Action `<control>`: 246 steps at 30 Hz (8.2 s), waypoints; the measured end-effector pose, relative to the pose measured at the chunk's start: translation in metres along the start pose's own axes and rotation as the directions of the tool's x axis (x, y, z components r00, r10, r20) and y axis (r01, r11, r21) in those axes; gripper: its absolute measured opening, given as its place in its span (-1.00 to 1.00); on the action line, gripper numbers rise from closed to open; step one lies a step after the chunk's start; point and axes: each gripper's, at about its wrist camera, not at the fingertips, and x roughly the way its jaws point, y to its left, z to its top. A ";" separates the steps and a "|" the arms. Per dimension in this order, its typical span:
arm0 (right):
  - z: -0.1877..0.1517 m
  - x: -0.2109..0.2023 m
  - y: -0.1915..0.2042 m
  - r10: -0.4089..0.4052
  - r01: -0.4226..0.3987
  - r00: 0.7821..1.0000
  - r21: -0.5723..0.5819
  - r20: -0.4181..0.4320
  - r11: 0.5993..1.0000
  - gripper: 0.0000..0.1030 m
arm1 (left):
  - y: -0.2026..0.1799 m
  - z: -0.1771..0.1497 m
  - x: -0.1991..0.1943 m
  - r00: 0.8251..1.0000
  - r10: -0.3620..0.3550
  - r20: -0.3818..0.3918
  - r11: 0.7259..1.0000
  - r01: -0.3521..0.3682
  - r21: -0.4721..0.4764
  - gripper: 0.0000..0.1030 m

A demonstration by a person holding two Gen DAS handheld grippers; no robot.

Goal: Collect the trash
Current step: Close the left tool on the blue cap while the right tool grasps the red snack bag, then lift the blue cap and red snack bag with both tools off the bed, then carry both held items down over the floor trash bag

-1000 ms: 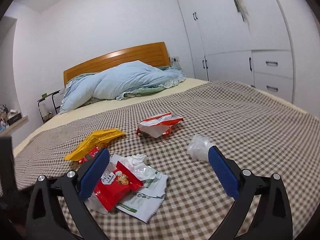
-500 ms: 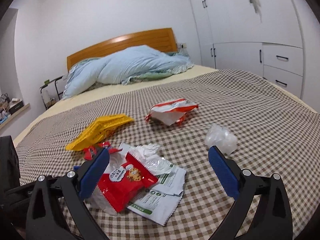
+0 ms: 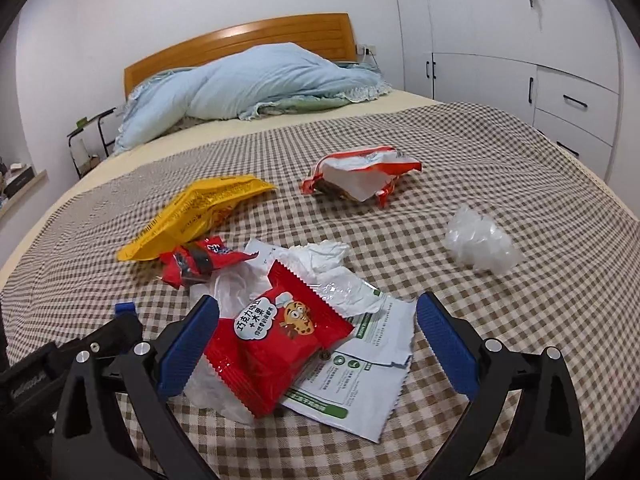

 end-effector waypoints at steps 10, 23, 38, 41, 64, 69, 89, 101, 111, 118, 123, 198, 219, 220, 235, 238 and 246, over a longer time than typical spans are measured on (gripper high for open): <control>-0.004 0.018 0.001 0.014 -0.010 0.998 0.048 -0.069 0.999 0.84 | 0.016 -0.003 0.000 1.000 -0.013 -0.002 0.999 0.013 -0.045 0.00; -0.009 0.037 -0.011 0.180 -0.157 0.971 0.145 -0.158 0.977 0.84 | 0.017 -0.002 0.004 1.000 -0.018 -0.004 0.998 0.018 -0.053 0.01; -0.012 0.039 -0.003 0.254 -0.233 0.948 0.122 -0.191 0.965 0.31 | 0.017 -0.002 0.004 1.000 -0.018 -0.004 0.998 0.018 -0.053 0.01; -0.013 0.039 -0.004 0.283 -0.261 0.940 0.130 -0.191 0.956 0.13 | 0.017 -0.002 0.004 1.000 -0.019 -0.004 0.998 0.018 -0.054 0.01; -0.004 0.006 -0.009 0.222 -0.214 0.972 0.091 -0.080 0.973 0.01 | 0.017 -0.004 0.002 1.000 -0.015 0.009 0.998 0.016 -0.053 0.01; -0.002 -0.002 -0.009 0.202 -0.199 0.978 0.069 -0.045 0.978 0.01 | 0.009 -0.006 -0.002 0.999 -0.029 0.013 0.999 0.030 -0.039 0.01; -0.002 -0.032 -0.011 0.159 -0.162 0.986 0.051 0.058 0.986 0.01 | -0.037 -0.001 -0.025 0.994 -0.050 0.099 0.997 0.044 0.063 0.01; 0.001 -0.051 -0.015 0.144 -0.146 0.984 0.019 0.110 0.989 0.01 | -0.042 -0.005 -0.044 0.986 -0.059 0.154 0.993 0.043 0.108 0.01; -0.001 -0.067 -0.021 0.113 -0.111 0.982 -0.024 0.149 0.994 0.01 | -0.058 -0.011 -0.067 0.974 -0.001 0.228 0.976 -0.048 0.213 0.01; -0.002 -0.079 -0.023 0.053 -0.040 0.981 -0.072 0.187 0.997 0.01 | -0.069 -0.016 -0.078 0.954 0.046 0.298 0.952 -0.132 0.275 0.01; -0.002 -0.085 -0.030 0.023 -0.003 0.977 -0.096 0.212 0.995 0.01 | -0.071 -0.015 -0.083 0.944 0.064 0.324 0.943 -0.163 0.289 0.01; -0.173 -0.253 -0.053 0.065 -0.032 0.991 -0.262 0.118 0.965 0.01 | -0.114 -0.212 -0.226 0.977 0.141 0.159 0.860 -0.200 0.469 0.01; -0.241 -0.250 -0.043 0.068 -0.109 0.986 -0.285 -0.150 0.952 0.01 | -0.069 -0.273 -0.225 0.978 0.206 -0.020 0.884 -0.178 0.433 0.01; -0.243 -0.249 -0.043 0.067 -0.112 0.985 -0.288 -0.161 0.951 0.01 | -0.066 -0.275 -0.223 0.977 0.211 -0.031 0.885 -0.177 0.431 0.01; -0.277 -0.210 -0.036 0.038 -0.150 0.937 -0.302 -0.348 0.941 0.01 | -0.027 -0.307 -0.175 0.934 0.285 -0.215 0.888 -0.174 0.425 0.01; -0.284 -0.201 -0.036 0.034 -0.159 0.924 -0.301 -0.382 0.940 0.01 | -0.016 -0.310 -0.163 0.919 0.300 -0.257 0.898 -0.181 0.401 0.01; -0.296 -0.180 -0.033 0.041 -0.194 0.883 -0.284 -0.468 0.939 0.01 | 0.005 -0.322 -0.132 0.864 0.365 -0.348 0.894 -0.220 0.391 0.01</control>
